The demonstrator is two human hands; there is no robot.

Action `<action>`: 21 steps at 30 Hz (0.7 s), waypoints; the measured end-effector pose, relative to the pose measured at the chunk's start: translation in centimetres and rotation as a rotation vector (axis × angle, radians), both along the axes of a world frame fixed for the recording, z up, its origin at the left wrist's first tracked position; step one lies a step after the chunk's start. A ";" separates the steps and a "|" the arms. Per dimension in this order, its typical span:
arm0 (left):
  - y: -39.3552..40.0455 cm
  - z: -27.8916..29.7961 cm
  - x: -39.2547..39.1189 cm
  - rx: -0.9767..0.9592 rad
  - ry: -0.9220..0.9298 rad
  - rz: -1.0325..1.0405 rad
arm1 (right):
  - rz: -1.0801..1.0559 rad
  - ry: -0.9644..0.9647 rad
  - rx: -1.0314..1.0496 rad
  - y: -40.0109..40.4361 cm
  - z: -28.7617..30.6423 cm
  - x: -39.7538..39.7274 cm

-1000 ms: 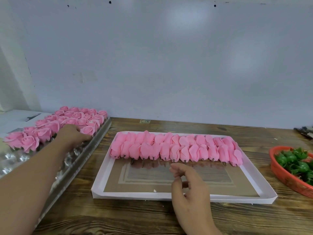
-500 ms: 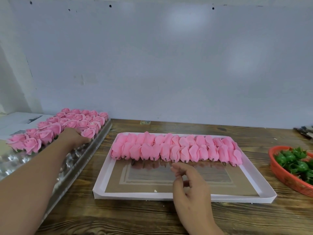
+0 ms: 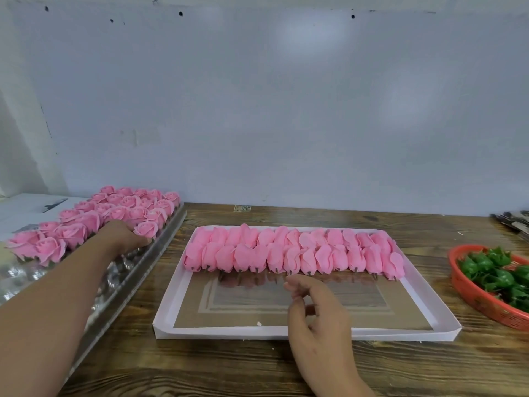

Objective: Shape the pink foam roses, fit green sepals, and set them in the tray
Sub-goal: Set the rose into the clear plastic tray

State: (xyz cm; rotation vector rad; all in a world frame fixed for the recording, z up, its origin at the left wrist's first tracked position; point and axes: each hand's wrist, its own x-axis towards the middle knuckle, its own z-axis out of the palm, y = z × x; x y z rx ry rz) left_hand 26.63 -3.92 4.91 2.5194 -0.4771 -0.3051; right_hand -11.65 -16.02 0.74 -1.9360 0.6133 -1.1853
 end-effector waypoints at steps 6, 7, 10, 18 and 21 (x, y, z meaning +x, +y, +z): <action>0.1 -0.4 -0.8 -0.027 -0.090 0.002 | -0.010 0.007 0.049 -0.3 0.1 0.0; 0.3 -0.4 -0.9 -0.028 -0.098 0.007 | -0.011 0.013 0.053 -0.3 0.1 -0.1; 0.8 -0.1 -1.7 -0.045 -0.111 0.022 | -0.016 0.037 0.047 -0.4 0.3 -0.1; 0.3 1.6 -9.2 -0.336 -0.404 0.187 | -0.015 0.076 0.055 -1.0 0.8 -0.7; -1.5 1.4 -16.8 -0.525 -0.457 -0.020 | -0.021 0.084 0.069 -1.2 1.0 -0.7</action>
